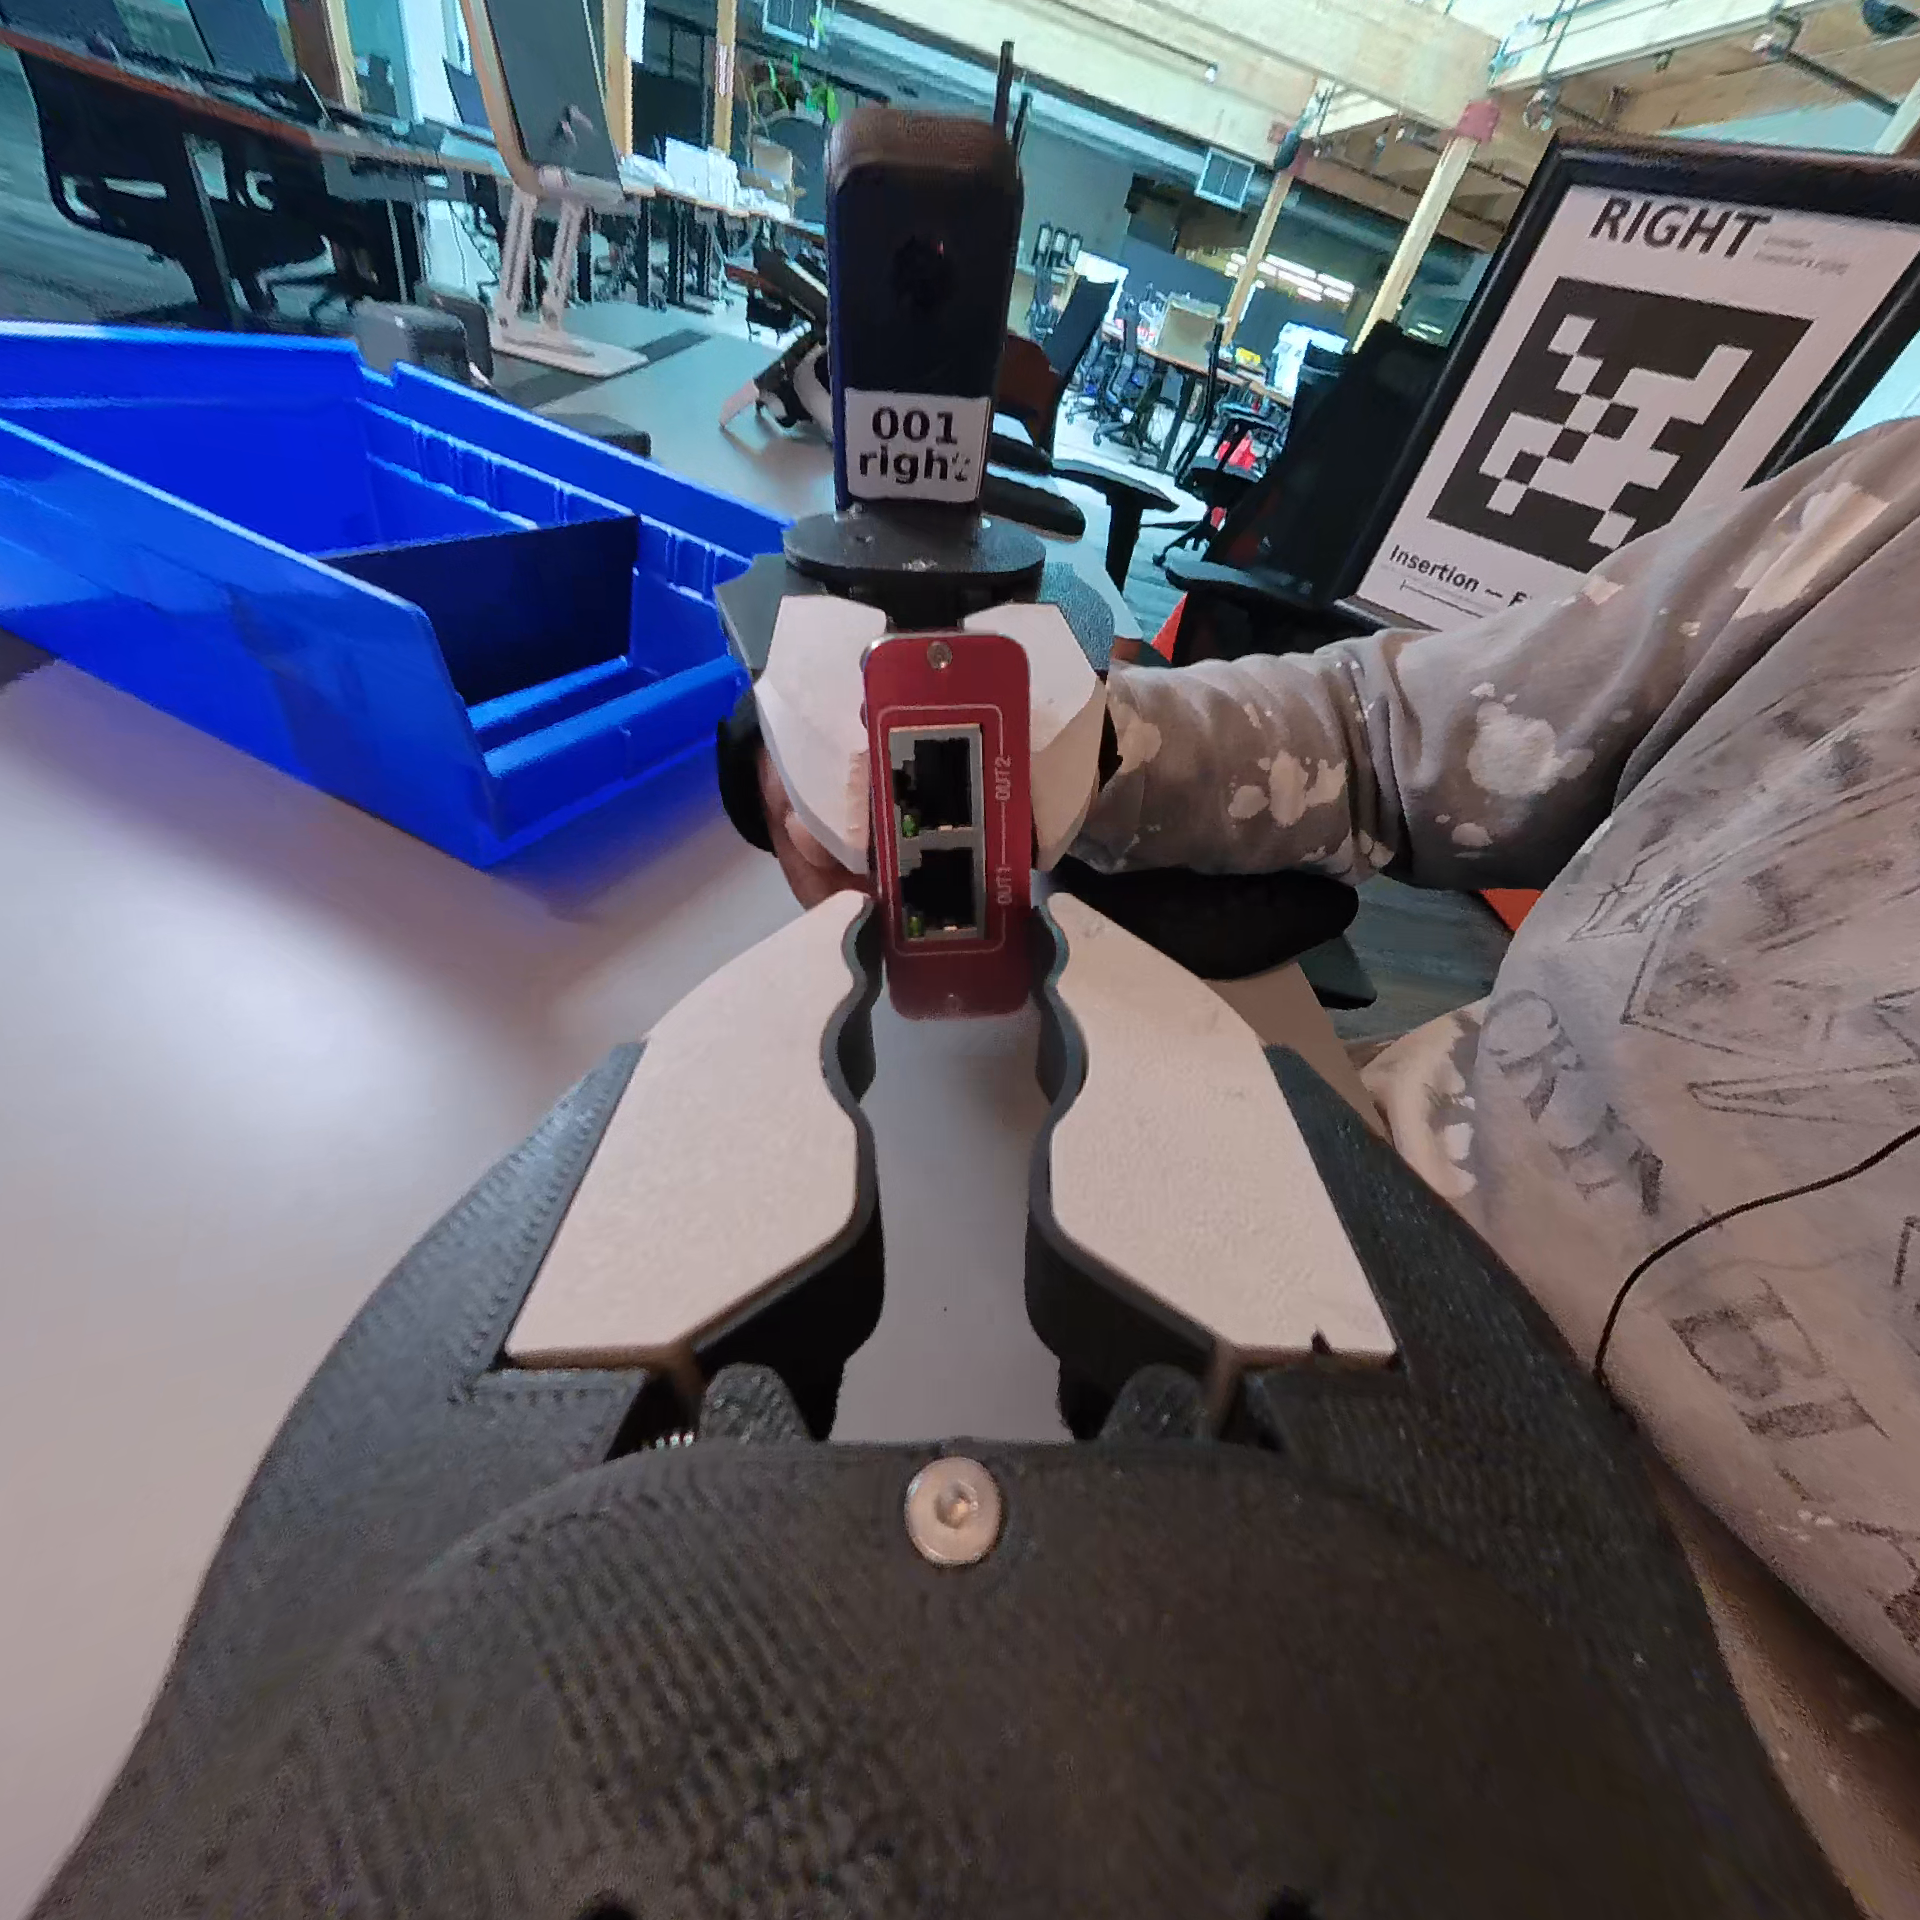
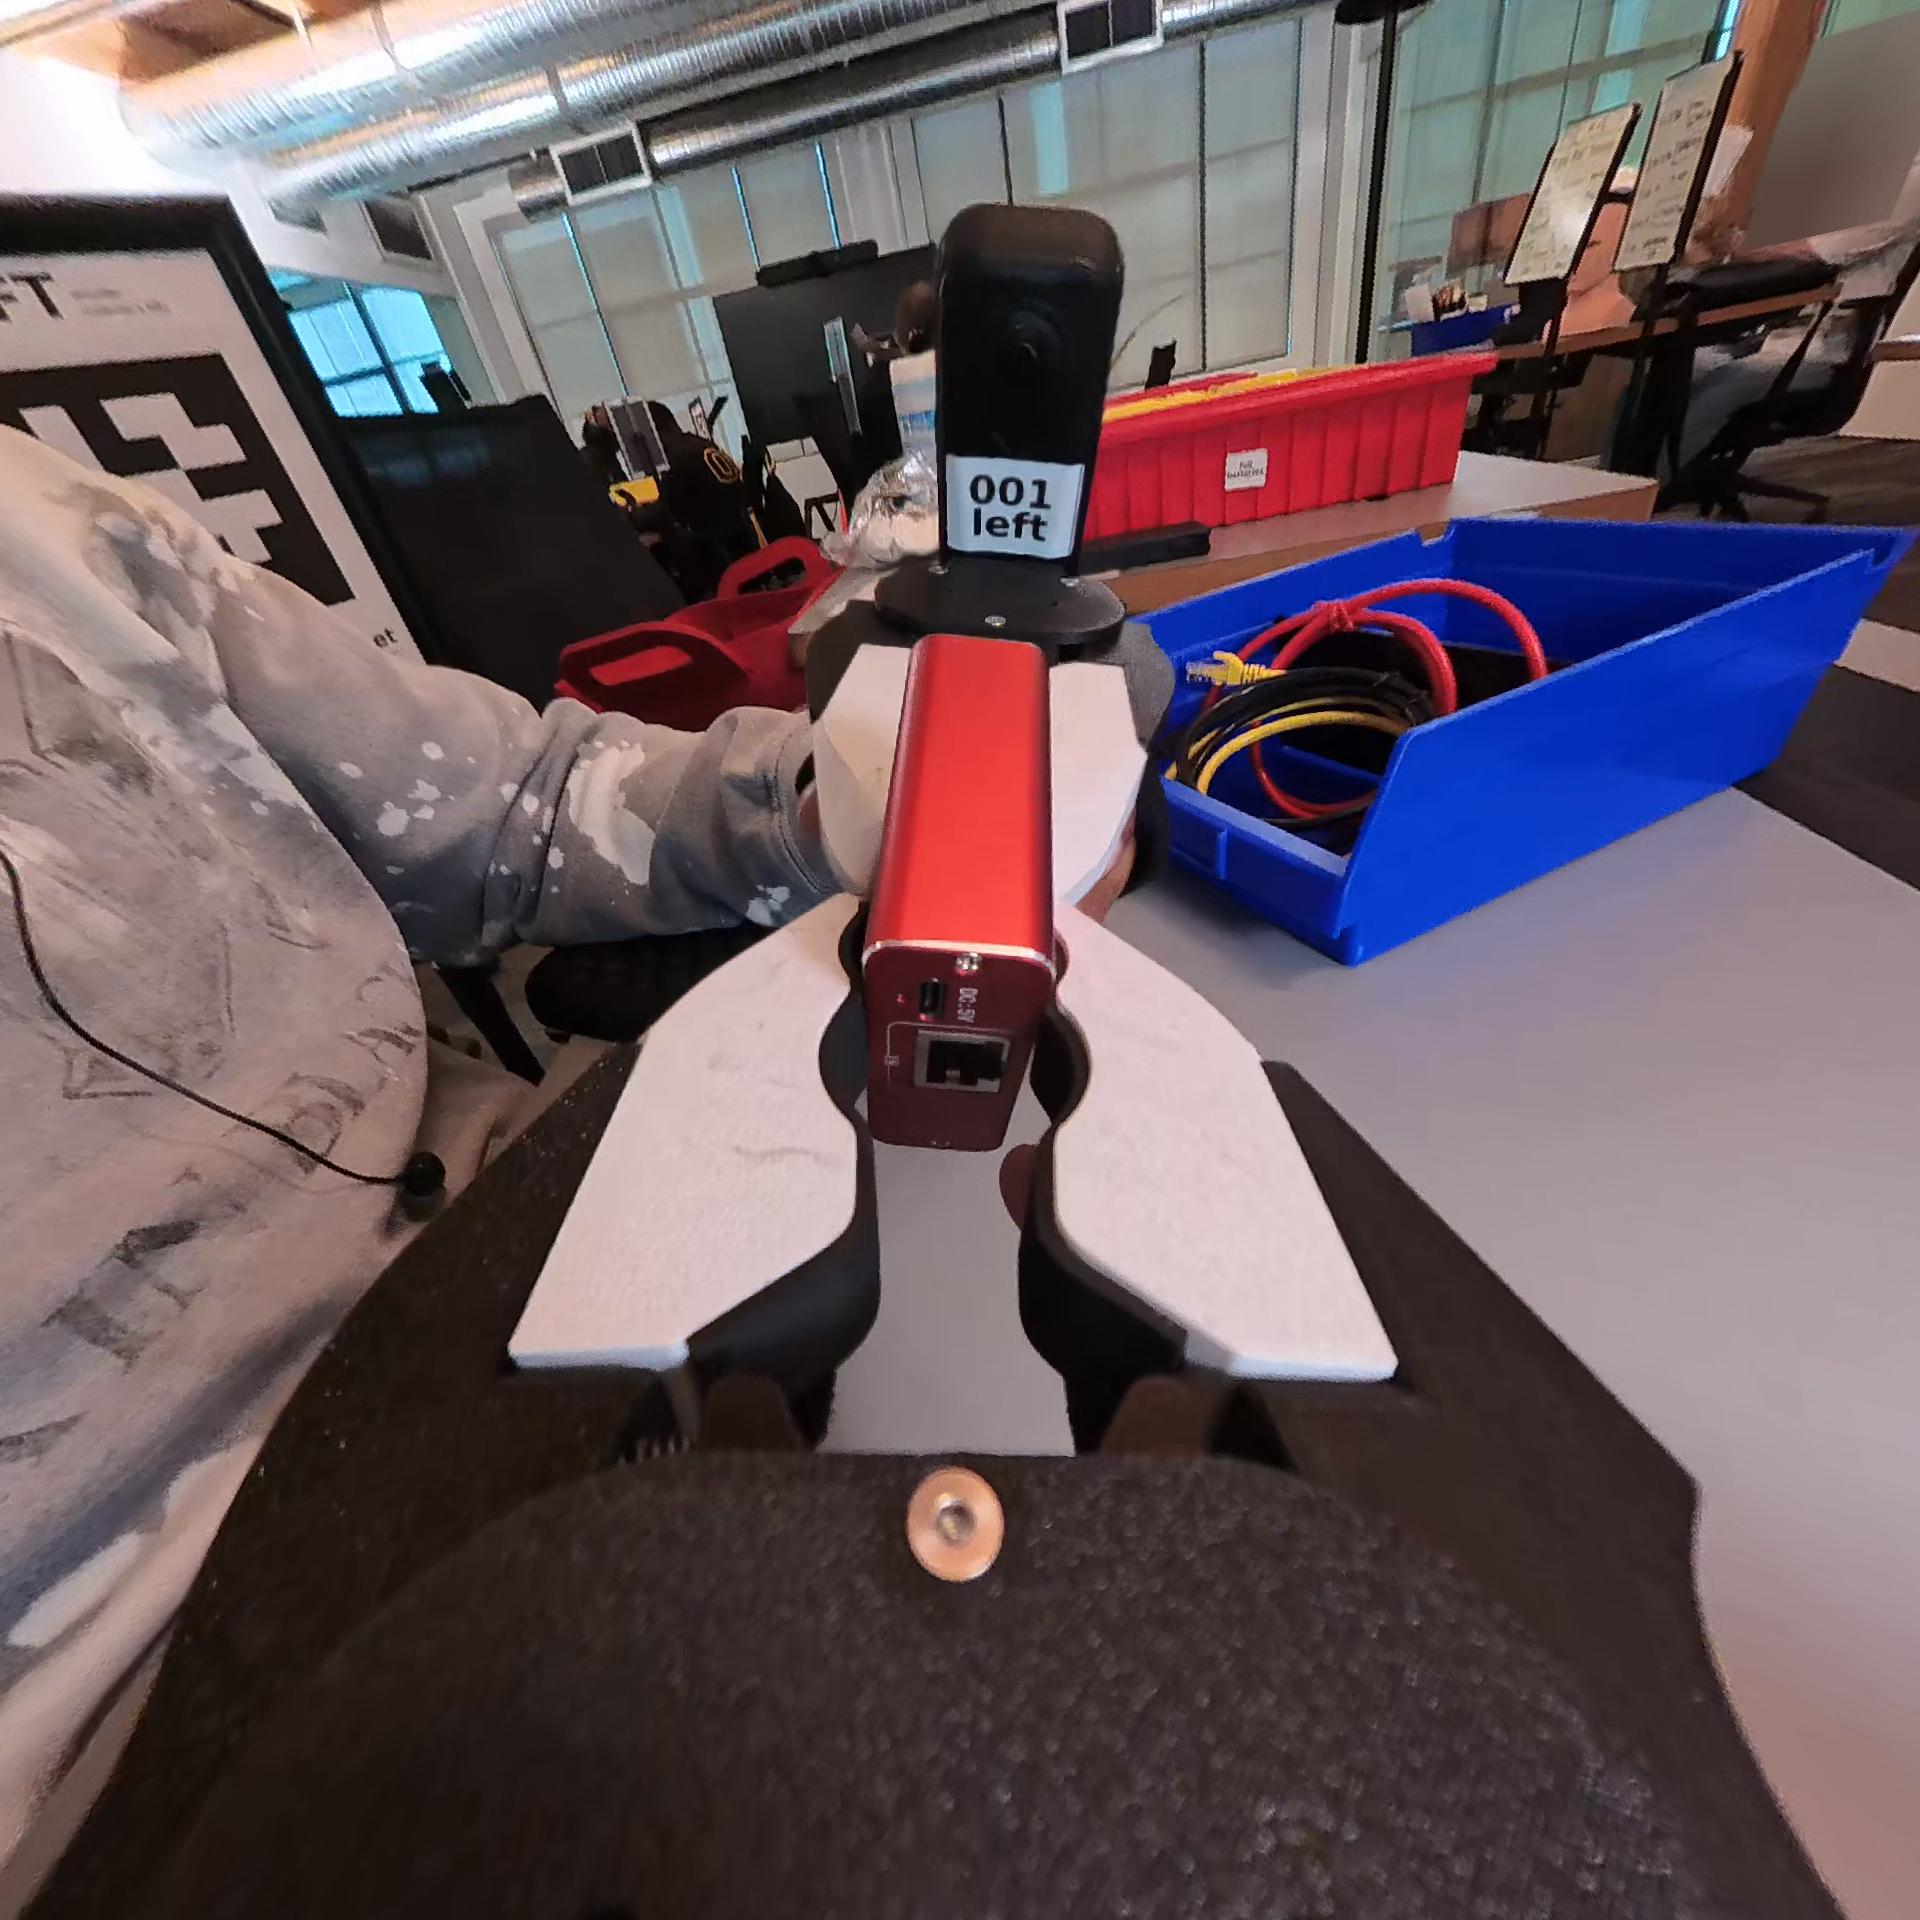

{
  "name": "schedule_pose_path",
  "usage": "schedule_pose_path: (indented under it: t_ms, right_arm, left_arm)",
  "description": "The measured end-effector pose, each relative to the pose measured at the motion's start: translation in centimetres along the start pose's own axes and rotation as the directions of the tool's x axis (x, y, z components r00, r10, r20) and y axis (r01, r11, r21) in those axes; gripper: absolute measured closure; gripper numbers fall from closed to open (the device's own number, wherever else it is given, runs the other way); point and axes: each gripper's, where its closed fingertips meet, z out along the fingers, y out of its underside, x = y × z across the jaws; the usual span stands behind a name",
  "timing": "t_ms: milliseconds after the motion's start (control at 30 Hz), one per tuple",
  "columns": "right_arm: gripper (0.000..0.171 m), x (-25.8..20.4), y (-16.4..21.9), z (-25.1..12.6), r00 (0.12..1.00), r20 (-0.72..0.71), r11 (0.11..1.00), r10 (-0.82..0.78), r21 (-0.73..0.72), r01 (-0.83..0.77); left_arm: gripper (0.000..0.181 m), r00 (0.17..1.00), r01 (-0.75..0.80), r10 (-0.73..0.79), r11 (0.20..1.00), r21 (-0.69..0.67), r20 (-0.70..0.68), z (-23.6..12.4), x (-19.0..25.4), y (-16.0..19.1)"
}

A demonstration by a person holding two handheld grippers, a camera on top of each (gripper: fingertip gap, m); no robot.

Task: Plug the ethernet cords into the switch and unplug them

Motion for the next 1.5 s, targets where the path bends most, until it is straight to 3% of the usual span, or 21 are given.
schedule_pose_path:
  t_ms: [67, 167, 333, 467, 567, 767, 1000, 1133, 1333, 1433, 1500]
  right_arm:
    - [0.144, 0.2, -0.8, -0.4, 1.0, -0.01, 0.999, 0.008, 0.033, -0.008]
    - [0.144, 0.8, -2.4, -1.9, 0.999, -0.043, 0.995, 0.017, 0.094, -0.013]
    - [0.144, 1.7, -4.1, -4.8, 0.991, -0.122, 0.98, 0.048, 0.197, -0.023]
    - [0.144, 1.8, -3.1, -5.9, 0.986, -0.156, 0.981, 0.064, 0.19, -0.034]
    - [0.144, 2.1, -2.5, -5.9, 0.984, -0.159, 0.982, 0.076, 0.186, -0.046]
    - [0.144, 2.8, -1.8, -5.9, 0.982, -0.167, 0.983, 0.09, 0.176, -0.06]
    - [0.144, 3.2, -2.0, -6.5, 0.977, -0.185, 0.978, 0.109, 0.197, -0.072]
    - [0.144, 3.1, -2.3, -6.6, 0.977, -0.182, 0.975, 0.111, 0.212, -0.071]
    - [0.144, 2.8, -3.0, -6.9, 0.979, -0.172, 0.968, 0.112, 0.24, -0.068]
    - [0.144, 2.7, -3.3, -7.1, 0.979, -0.169, 0.965, 0.111, 0.254, -0.066]
    - [0.144, 2.7, -3.5, -7.3, 0.979, -0.169, 0.963, 0.111, 0.26, -0.064]
  left_arm:
    - [0.148, 0.997, -0.041, 0.04, 0.999, 0.012, 0.06, -1.2, -0.6, -1.1]
    - [0.146, 0.95, -0.144, 0.138, 0.99, 0.004, 0.279, -5.4, -3.1, -3.9]
    - [0.145, 0.747, -0.182, 0.208, 0.977, -0.107, 0.631, -15.8, -8.9, -7.4]
    - [0.146, 0.545, -0.008, 0.33, 0.921, -0.388, 0.771, -23.6, -15.2, -5.2]
    - [0.145, 0.494, 0.184, 0.378, 0.835, -0.519, 0.783, -27.4, -18.6, -1.7]
    - [0.149, 0.493, 0.338, 0.406, 0.725, -0.6, 0.769, -29.2, -20.8, 2.4]
    - [0.174, 0.428, 0.306, 0.533, 0.675, -0.671, 0.73, -29.7, -21.3, 1.8]
    - [0.174, 0.339, 0.25, 0.578, 0.706, -0.663, 0.743, -30.7, -20.6, -1.7]
    - [0.175, 0.175, 0.109, 0.574, 0.796, -0.595, 0.8, -32.4, -17.6, -11.1]
    - [0.175, 0.181, 0.036, 0.517, 0.847, -0.531, 0.837, -31.7, -15.2, -15.4]
    - [0.175, 0.269, -0.004, 0.438, 0.891, -0.454, 0.858, -29.9, -13.4, -17.1]
